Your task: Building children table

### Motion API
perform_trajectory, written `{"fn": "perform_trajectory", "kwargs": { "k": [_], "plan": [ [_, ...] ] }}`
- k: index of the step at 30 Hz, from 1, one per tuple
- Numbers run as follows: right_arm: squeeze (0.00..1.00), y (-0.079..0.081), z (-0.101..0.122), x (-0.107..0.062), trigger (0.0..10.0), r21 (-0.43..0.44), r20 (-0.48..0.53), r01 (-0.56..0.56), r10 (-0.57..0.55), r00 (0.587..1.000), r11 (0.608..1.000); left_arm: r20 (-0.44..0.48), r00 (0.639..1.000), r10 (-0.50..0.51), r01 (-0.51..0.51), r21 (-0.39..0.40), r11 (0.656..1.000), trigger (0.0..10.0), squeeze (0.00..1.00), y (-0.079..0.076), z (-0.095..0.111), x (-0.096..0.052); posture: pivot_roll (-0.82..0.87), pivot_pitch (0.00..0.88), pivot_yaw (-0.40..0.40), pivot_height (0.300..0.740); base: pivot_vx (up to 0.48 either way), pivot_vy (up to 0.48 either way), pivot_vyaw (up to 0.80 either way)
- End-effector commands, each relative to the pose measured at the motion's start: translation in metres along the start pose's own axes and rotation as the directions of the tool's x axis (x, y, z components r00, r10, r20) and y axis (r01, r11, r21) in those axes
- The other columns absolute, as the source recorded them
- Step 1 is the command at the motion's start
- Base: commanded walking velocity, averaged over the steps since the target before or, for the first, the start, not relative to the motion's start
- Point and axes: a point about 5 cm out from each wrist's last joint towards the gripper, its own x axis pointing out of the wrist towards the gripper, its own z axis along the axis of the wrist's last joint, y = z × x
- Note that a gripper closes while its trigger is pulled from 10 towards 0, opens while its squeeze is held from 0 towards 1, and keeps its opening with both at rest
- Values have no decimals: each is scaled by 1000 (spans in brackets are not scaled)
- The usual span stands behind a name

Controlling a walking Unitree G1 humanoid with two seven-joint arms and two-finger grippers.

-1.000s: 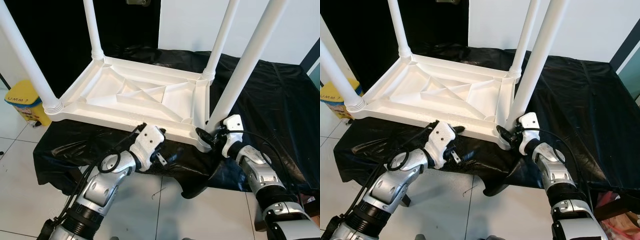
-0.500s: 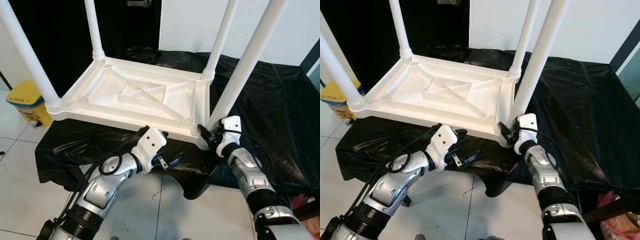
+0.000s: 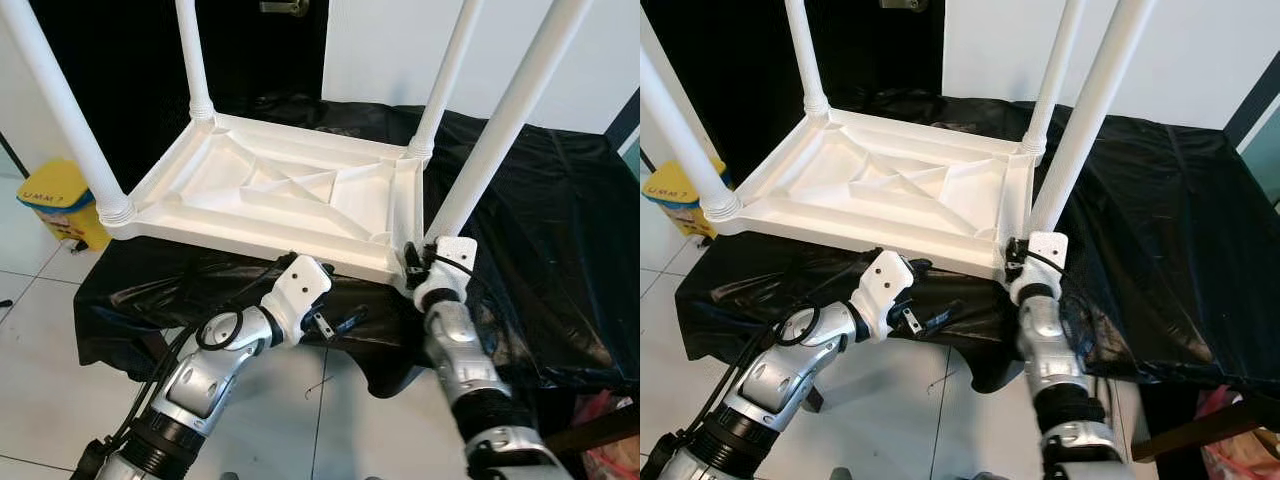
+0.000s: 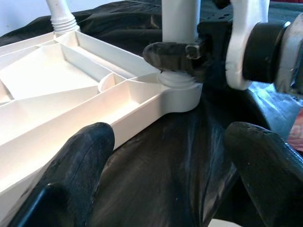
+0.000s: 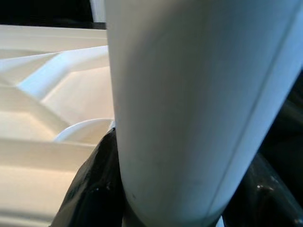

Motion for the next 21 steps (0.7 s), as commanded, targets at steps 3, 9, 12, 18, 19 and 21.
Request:
{"fn": "perform_trajectory", "kwargs": {
  "k": [3,9,12,18,19,21],
  "plan": [
    [0,-1,-15,-8,10000,-15,-62,-26,25,998,1000,-2,999,-37,37,2,999,10000,0,-4,1,2,38,75,-110,740,0,0,0],
    [0,8,-11,-12,10000,-5,-42,-49,49,998,999,-1,1000,-31,31,1,1000,10000,0,-3,1,2,37,75,-110,740,0,0,0],
    [0,8,-9,-11,10000,-14,-30,-49,49,998,999,-1,1000,-30,30,1,1000,10000,0,-3,1,3,32,76,-112,740,0,0,0],
    [1000,-3,1,-12,10000,-19,38,-86,87,996,996,2,1000,-24,24,0,1000,10000,0,-3,1,3,36,75,-115,740,0,0,0],
    [1000,-3,1,-12,10000,-19,38,-86,87,996,996,2,1000,-24,24,0,1000,10000,0,-3,1,3,36,75,-115,740,0,0,0],
    [1000,-5,2,-13,10000,-26,46,-98,100,994,995,1,1000,-23,23,0,1000,10000,0,-3,1,2,36,75,-115,740,0,0,0]
  ]
}}
